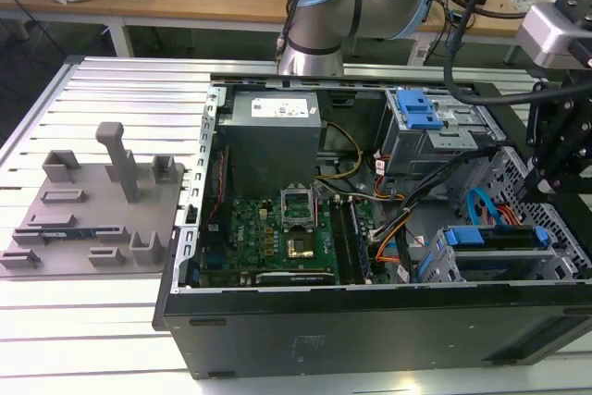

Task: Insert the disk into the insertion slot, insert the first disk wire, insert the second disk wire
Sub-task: 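Insert the second disk wire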

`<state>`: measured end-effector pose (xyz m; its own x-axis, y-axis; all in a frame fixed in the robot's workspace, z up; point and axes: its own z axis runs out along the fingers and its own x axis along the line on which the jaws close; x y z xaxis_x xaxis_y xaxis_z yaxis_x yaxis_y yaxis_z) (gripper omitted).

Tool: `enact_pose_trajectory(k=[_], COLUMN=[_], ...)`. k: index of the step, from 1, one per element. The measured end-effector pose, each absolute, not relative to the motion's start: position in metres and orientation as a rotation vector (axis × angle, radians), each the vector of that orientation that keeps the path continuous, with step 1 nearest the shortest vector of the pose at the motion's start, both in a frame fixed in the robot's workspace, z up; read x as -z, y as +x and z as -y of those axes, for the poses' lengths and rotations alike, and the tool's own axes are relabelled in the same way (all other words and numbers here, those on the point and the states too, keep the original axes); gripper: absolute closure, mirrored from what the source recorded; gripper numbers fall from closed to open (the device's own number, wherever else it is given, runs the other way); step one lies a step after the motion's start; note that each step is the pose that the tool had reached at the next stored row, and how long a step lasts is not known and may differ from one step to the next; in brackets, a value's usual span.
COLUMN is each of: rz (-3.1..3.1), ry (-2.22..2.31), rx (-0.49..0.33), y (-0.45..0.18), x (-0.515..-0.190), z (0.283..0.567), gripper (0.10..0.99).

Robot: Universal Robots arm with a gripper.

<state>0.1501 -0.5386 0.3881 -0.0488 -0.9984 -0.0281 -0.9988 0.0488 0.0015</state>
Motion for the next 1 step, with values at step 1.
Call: enact_pose_trajectory(k=[1], rz=[-2.261], ry=[-2.153], rx=[-0.032], y=[0.1501], x=[-0.3881], z=[0.5386], gripper=[0.98])
